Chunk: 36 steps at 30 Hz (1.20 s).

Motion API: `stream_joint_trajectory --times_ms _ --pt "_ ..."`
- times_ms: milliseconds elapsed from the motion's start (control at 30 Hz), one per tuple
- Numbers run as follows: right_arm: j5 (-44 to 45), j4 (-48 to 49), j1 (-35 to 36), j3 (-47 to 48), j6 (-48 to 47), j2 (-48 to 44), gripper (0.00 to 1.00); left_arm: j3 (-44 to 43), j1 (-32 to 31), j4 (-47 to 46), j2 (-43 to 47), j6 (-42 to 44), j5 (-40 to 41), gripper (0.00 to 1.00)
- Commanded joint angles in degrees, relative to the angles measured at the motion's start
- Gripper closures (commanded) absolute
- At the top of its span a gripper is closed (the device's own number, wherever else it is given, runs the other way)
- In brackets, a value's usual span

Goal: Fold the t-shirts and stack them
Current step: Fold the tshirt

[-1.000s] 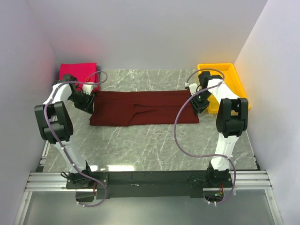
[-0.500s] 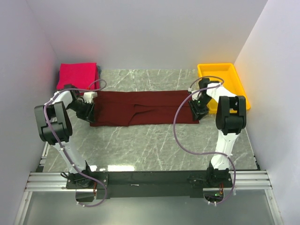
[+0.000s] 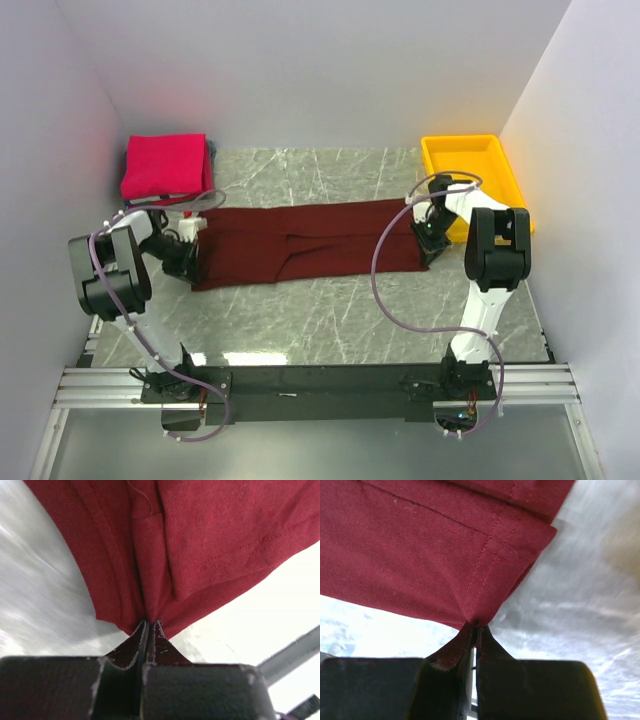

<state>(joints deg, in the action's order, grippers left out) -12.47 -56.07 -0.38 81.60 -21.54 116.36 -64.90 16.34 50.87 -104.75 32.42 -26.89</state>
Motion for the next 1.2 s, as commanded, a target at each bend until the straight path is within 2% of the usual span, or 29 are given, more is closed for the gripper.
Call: stream_joint_trajectory --times_ms 0,100,133,167,233,300,400,433,567,767,833,1033,1167 --pt "4.6 -0.7 -1.2 -5.5 -4.6 -2.4 1.0 4.9 0.6 3.6 4.9 3.5 2.3 0.99" --pt "6.0 -0.6 -1.2 -7.7 -6.3 -4.7 0.99 7.7 1.1 3.4 7.6 3.8 2.9 0.98" --pt "6.1 -1.1 -1.2 -7.6 -6.5 -5.3 0.79 7.9 1.7 3.4 8.8 3.5 2.7 0.91" --pt "5.7 -1.4 -1.1 -7.3 -6.6 -6.8 0.71 7.7 2.2 3.5 9.4 3.4 2.1 0.73" --pt "2.6 -2.1 -1.1 -4.4 -6.5 -10.3 0.56 6.0 4.4 5.5 12.1 4.4 -1.9 0.56" --pt "-0.8 -2.6 -1.0 -2.4 -6.1 -12.4 0.56 4.6 5.3 7.4 13.9 5.8 -5.1 0.51" --pt "-8.9 -2.1 0.1 0.6 -3.0 -15.2 0.56 3.4 5.5 10.4 16.9 8.8 -9.5 0.49" --pt "-14.2 -1.2 1.6 1.0 -1.8 -15.6 0.56 3.5 5.5 11.0 17.7 10.0 -11.5 0.48" --pt "-22.4 5.9 9.4 -0.6 9.4 -18.9 0.56 4.7 4.5 10.8 18.7 10.4 -13.6 0.49" --pt "-27.2 21.4 25.8 -3.6 25.6 -17.5 0.59 8.8 0.4 4.9 20.2 7.6 -11.6 0.52" --pt "-27.2 26.3 30.8 -3.7 28.4 -16.3 0.59 10.1 -1.1 3.5 20.6 6.5 -10.8 0.53" --pt "-27.2 33.1 37.8 -3.1 35.7 -10.5 0.59 12.1 -4.6 -1.3 19.0 1.6 -7.6 0.56" --pt "-27.0 35.6 41.6 -2.2 40.6 -7.3 0.59 12.4 -4.8 -1.8 17.0 0.7 -5.7 0.57"
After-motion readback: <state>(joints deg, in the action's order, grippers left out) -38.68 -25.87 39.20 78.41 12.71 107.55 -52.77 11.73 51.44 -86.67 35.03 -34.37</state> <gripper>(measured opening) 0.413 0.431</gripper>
